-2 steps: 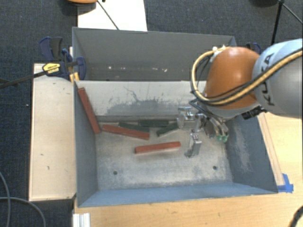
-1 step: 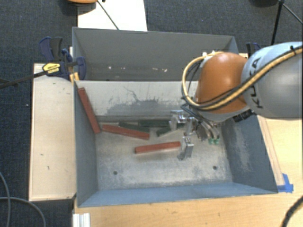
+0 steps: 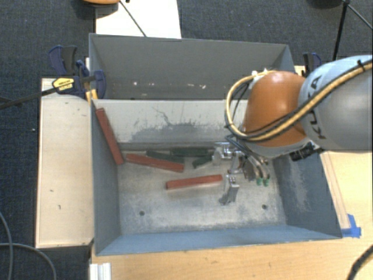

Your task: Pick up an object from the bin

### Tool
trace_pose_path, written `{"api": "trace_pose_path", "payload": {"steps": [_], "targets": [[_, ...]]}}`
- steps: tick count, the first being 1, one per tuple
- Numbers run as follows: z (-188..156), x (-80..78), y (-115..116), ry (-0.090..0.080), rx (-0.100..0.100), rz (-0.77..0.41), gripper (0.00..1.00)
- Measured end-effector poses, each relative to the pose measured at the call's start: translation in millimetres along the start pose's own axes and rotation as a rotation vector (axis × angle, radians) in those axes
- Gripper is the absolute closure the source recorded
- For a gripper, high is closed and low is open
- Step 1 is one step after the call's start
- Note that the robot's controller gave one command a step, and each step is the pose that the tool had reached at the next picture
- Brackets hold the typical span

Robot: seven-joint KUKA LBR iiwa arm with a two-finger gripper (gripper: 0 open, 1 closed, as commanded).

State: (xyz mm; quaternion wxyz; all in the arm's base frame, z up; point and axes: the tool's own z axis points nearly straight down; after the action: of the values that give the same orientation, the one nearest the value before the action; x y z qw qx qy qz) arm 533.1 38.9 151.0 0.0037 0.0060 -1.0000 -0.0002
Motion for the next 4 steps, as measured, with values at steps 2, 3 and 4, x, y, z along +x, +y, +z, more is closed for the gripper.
{"api": "trace_pose_path", "payload": {"steps": [2, 3, 4], "targets": [[80, -12.1, 18, -0.008, 0.0, -0.129, 1.0], [41, -10.8, 0, 0.0, -0.001, -0.124, 1.0], [-71, -17.7, 36, -0.012, 0.0, -0.147, 0.0]]}}
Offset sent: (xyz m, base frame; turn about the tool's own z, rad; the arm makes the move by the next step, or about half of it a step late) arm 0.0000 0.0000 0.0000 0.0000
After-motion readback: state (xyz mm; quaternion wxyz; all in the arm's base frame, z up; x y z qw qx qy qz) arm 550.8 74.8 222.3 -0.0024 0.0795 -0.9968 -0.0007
